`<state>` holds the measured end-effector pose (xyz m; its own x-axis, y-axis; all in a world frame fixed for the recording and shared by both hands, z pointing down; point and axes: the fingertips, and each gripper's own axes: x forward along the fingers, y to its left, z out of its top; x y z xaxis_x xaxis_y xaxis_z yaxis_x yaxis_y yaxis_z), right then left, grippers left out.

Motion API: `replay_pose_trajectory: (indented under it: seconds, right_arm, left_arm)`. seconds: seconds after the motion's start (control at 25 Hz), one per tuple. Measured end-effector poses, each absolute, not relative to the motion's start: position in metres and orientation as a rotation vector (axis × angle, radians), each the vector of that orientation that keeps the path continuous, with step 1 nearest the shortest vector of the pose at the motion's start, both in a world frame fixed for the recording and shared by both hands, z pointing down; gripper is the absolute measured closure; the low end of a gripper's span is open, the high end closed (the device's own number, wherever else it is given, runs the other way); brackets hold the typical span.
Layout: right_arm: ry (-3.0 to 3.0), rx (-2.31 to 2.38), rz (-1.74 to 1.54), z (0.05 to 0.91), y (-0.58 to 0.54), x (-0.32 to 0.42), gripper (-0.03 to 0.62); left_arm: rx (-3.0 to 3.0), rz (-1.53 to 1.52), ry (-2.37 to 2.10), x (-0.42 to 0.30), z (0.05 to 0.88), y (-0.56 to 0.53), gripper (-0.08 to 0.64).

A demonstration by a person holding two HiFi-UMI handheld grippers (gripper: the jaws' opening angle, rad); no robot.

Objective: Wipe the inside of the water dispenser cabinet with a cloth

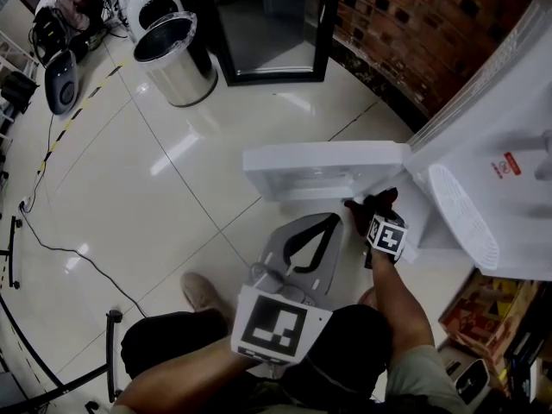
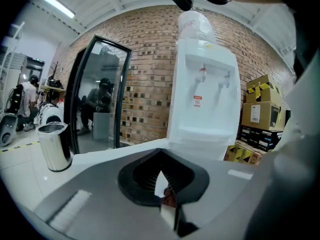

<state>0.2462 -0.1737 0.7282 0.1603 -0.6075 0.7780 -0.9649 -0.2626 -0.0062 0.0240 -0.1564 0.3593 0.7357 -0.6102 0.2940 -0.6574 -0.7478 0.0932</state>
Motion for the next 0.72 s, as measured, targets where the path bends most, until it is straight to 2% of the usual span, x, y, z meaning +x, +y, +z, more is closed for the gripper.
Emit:
replay_pose_trajectory:
  seconds: [0.2,0.72]
  right_arm:
    - [-1.349,2.016,0.994,0.731,-0.134,0.289,0.529]
    - [-1.211,2.052,1.052,0.733,-0.068,0.327,0.530]
  left_arm:
    - [2.762,0.357,-0.982,0.039,0.357,-0.153,0.560]
    - [2.795,0.300,-0.969,0.052,0.340,-0.138,0.560]
